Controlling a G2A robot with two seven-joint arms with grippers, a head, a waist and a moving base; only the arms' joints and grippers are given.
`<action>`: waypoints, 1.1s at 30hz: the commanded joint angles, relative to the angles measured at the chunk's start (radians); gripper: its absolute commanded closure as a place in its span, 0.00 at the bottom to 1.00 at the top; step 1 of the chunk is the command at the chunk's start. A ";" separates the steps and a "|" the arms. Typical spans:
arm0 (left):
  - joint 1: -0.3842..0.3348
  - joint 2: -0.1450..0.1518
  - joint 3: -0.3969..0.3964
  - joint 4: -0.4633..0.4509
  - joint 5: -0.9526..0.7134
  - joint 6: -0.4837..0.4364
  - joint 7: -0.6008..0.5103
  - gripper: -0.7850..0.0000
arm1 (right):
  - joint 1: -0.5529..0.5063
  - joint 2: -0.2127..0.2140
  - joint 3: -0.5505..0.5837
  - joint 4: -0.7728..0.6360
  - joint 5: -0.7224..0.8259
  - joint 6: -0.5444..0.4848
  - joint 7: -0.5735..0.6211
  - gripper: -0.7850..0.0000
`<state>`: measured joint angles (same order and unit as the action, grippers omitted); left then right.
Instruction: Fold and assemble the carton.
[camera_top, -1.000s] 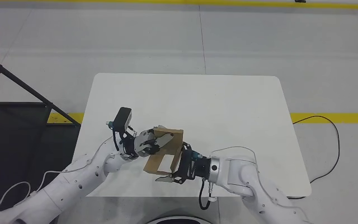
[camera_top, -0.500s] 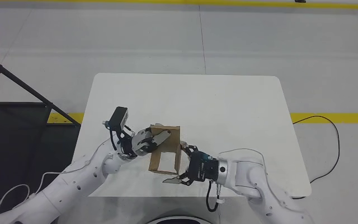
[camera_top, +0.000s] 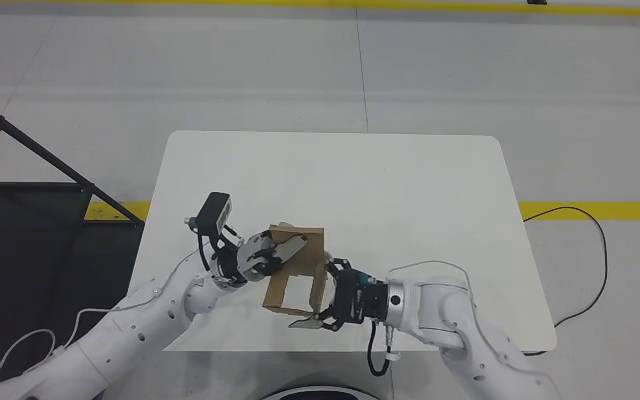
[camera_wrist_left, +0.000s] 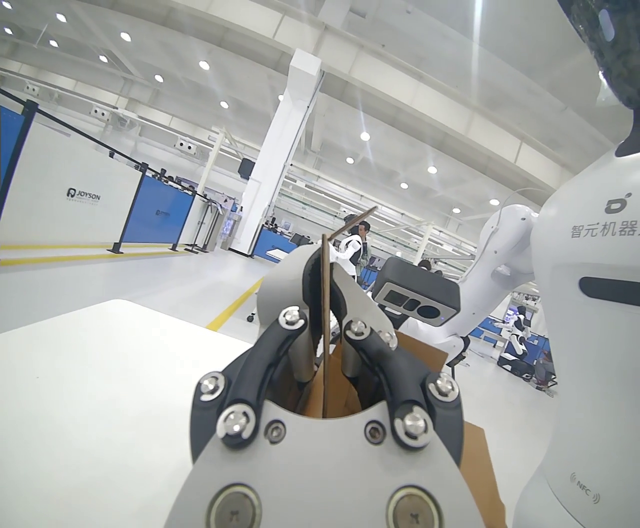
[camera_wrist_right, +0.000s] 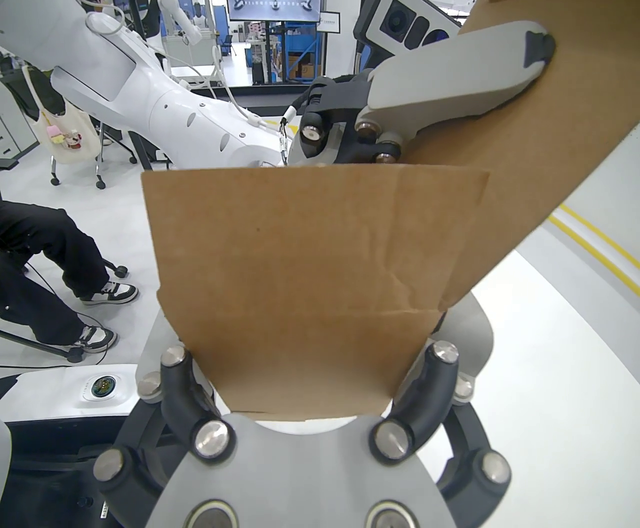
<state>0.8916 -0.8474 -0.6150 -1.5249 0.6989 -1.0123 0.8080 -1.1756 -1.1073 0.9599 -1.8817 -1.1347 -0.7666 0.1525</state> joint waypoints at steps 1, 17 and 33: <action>-0.002 0.000 0.003 0.001 0.001 0.000 0.000 1.00 | 0.004 -0.001 -0.005 0.002 0.000 0.001 0.002 0.00; -0.011 0.001 0.012 0.017 -0.010 0.000 0.000 1.00 | -0.003 0.000 0.030 0.011 0.045 0.008 -0.014 0.00; 0.033 -0.022 -0.046 0.082 -0.304 0.000 0.000 1.00 | -0.068 0.017 0.128 0.067 0.184 -0.045 -0.033 0.00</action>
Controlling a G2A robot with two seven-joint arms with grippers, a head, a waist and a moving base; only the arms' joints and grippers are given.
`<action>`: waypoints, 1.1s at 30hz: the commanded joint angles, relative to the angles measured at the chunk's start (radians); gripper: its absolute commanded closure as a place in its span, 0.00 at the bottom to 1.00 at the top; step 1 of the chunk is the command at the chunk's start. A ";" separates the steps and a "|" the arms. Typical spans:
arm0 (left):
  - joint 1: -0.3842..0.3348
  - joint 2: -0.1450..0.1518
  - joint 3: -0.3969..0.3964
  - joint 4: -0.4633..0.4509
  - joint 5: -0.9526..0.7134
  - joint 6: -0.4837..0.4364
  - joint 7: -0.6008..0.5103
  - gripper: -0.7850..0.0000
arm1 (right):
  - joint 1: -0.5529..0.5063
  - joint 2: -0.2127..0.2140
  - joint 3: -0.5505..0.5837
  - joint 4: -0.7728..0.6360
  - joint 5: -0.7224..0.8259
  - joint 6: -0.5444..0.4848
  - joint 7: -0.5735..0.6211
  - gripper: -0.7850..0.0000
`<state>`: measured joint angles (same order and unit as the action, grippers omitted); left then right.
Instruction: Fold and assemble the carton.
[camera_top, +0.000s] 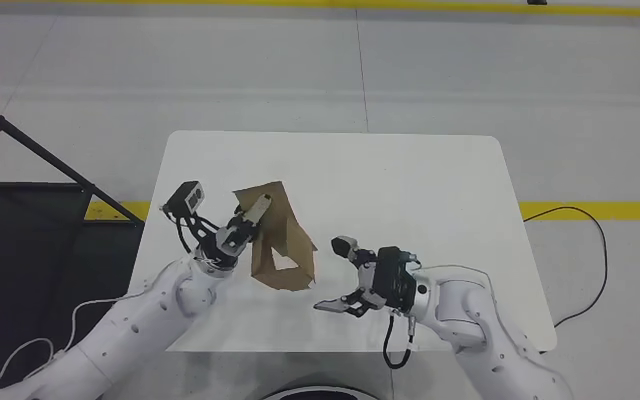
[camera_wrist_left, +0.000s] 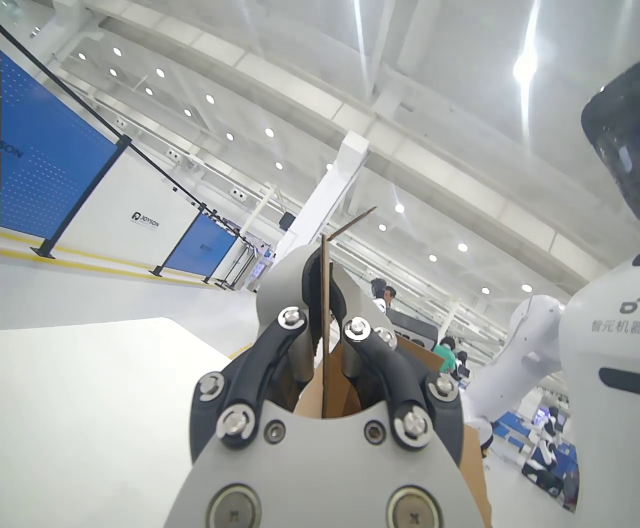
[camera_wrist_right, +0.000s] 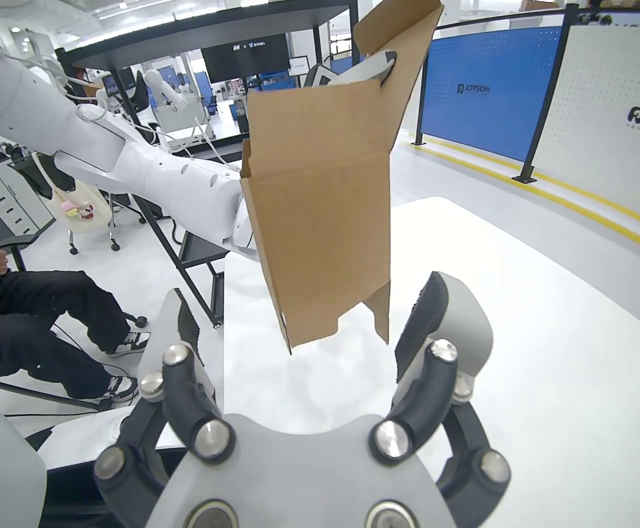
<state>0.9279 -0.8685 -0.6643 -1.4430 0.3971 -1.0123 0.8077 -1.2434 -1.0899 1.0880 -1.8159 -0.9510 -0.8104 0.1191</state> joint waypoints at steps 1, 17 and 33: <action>-0.007 -0.001 0.005 0.001 0.003 0.000 -0.005 1.00 | -0.001 0.000 0.000 0.004 0.000 0.000 0.003 0.00; 0.022 -0.012 -0.026 -0.045 -0.095 0.100 -0.039 1.00 | 0.000 0.000 -0.001 0.006 -0.002 0.002 0.016 0.00; 0.053 -0.049 -0.063 -0.108 -0.694 0.220 -0.340 1.00 | -0.081 0.001 0.043 -0.059 -0.108 0.165 -0.077 0.00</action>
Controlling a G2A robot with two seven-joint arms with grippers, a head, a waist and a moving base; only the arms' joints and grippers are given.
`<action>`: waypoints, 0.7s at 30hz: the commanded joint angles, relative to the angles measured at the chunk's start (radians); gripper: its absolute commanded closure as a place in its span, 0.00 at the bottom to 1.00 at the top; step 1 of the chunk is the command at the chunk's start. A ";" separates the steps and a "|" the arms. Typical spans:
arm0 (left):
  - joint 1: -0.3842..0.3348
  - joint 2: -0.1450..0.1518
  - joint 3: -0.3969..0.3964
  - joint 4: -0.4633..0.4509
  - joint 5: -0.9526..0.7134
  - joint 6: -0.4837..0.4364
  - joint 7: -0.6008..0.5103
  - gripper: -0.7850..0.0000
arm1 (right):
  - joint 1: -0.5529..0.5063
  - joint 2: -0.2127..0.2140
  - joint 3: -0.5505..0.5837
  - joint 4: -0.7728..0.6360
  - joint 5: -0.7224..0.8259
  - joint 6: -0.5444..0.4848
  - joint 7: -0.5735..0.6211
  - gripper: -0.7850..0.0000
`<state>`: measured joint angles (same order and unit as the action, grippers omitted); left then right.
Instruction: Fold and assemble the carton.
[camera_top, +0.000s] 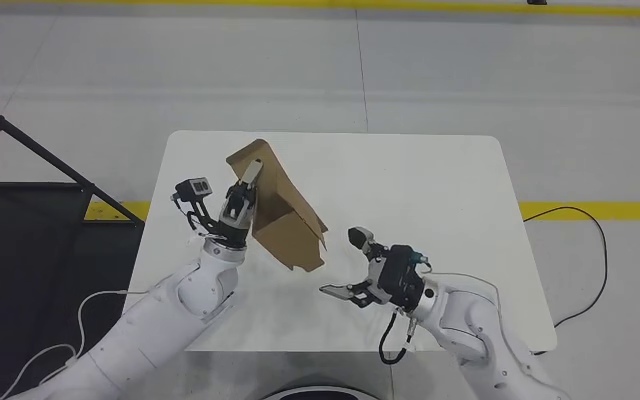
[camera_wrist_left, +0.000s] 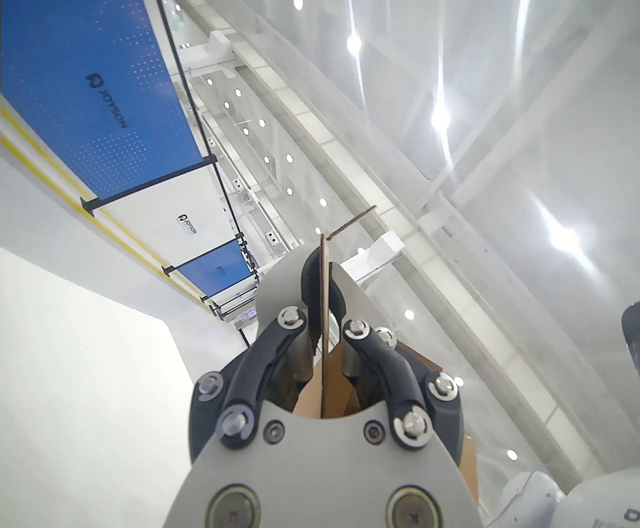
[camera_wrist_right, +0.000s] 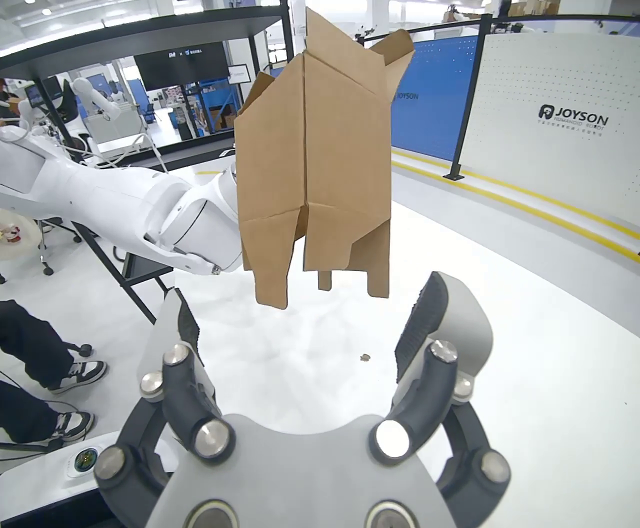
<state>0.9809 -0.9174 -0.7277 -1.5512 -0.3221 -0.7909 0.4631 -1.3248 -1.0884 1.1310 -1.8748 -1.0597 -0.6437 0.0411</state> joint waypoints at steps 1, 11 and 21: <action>0.000 0.000 0.001 0.000 0.025 -0.002 0.004 1.00 | 0.001 0.000 0.000 0.000 0.001 -0.002 0.001 0.00; 0.031 -0.007 -0.028 -0.028 -0.019 0.028 -0.055 1.00 | -0.008 -0.002 0.009 -0.010 -0.052 0.085 0.004 0.00; 0.055 -0.029 -0.078 -0.041 -0.265 0.099 -0.227 1.00 | -0.072 0.002 0.050 -0.040 -0.143 0.149 -0.066 0.00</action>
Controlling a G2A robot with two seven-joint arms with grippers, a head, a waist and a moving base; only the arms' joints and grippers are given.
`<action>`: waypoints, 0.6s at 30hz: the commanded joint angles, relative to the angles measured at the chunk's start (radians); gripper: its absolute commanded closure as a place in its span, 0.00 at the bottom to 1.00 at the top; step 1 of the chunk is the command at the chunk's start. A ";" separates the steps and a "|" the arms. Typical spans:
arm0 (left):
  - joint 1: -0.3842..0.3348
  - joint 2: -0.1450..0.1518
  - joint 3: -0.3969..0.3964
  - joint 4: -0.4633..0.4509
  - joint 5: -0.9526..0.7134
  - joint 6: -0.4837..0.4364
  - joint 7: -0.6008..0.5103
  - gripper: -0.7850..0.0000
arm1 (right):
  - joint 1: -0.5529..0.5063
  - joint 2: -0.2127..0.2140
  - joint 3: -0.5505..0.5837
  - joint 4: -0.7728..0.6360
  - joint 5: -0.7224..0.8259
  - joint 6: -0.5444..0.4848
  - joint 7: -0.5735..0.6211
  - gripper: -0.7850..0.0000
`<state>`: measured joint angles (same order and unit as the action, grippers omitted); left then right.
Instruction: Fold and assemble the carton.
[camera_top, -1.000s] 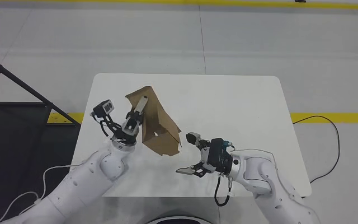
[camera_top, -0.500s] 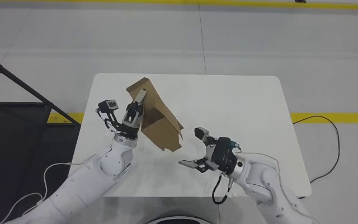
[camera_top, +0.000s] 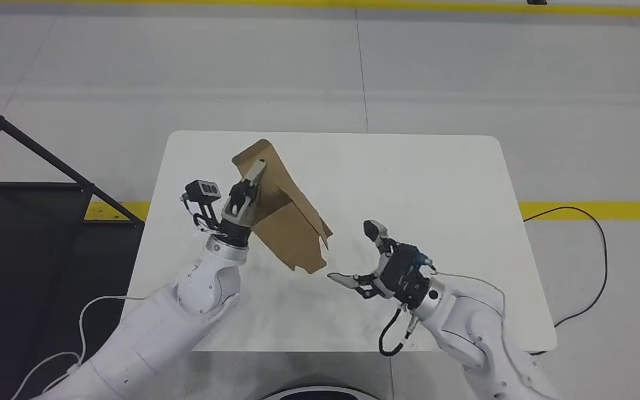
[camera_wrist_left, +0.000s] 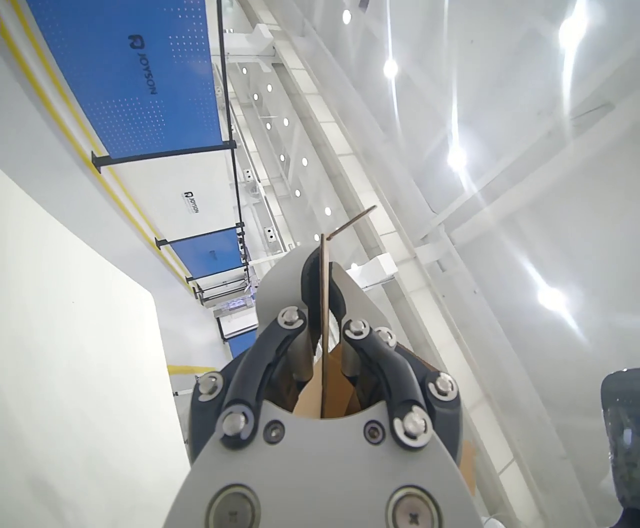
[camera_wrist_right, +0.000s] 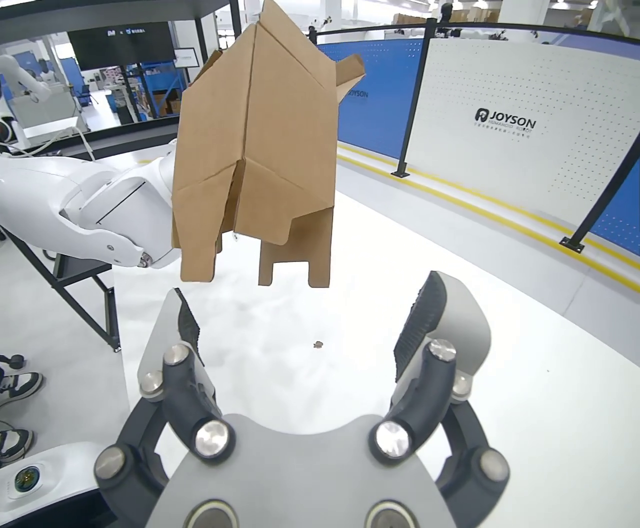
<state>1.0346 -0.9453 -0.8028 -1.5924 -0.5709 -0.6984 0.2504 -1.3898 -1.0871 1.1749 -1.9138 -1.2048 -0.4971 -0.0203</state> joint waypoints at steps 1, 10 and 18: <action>0.003 -0.003 -0.010 0.000 -0.032 0.017 -0.033 1.00 | -0.011 0.001 0.010 -0.002 0.005 0.003 -0.006 0.00; 0.007 -0.004 -0.012 -0.006 -0.039 0.022 -0.035 1.00 | -0.011 0.001 0.009 -0.002 0.001 0.011 -0.004 0.00; 0.045 -0.021 -0.065 -0.043 -0.175 0.087 -0.117 1.00 | 0.004 -0.014 -0.054 -0.016 -0.133 0.141 -0.007 0.00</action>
<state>1.0745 -0.9639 -0.8631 -1.6316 -0.7297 -0.6161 0.1432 -1.3881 -1.0998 1.1282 -1.9299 -1.3287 -0.3655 -0.0252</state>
